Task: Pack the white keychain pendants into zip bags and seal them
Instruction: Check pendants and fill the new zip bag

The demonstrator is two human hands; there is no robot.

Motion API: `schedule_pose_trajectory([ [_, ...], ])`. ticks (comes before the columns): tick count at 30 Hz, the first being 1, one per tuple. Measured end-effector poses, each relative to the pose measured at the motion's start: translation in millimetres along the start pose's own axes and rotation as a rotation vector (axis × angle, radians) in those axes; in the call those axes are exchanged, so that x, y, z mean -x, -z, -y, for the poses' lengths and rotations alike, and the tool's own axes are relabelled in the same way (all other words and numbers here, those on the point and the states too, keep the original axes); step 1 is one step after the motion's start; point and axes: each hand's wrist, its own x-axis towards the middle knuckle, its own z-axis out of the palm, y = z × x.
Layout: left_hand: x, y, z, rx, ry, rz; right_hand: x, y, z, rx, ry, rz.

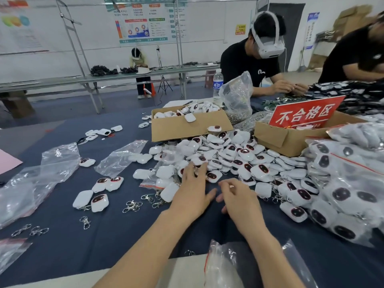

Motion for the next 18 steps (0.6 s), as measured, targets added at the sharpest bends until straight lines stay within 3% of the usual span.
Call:
schedule_pose_trajectory([
  [5,-60.3,5.0,-8.5,-0.196,0.089,0.118,-12.9,11.9,-2.4,-0.397,-0.14,0.002],
  [10,-116.1,14.8,-23.0,-0.245,0.045,-0.101,-27.0,20.6,-4.3,-0.684,-0.249,0.018],
  [14,-161.8,16.3,-19.4,-0.173,0.175,0.064,-36.1,23.9,-12.5,-0.821,-0.283,0.033],
  [18,-189.8,10.2,-18.9,-0.159,0.177,0.11,-42.5,23.8,-18.2,-0.874,-0.296,0.04],
])
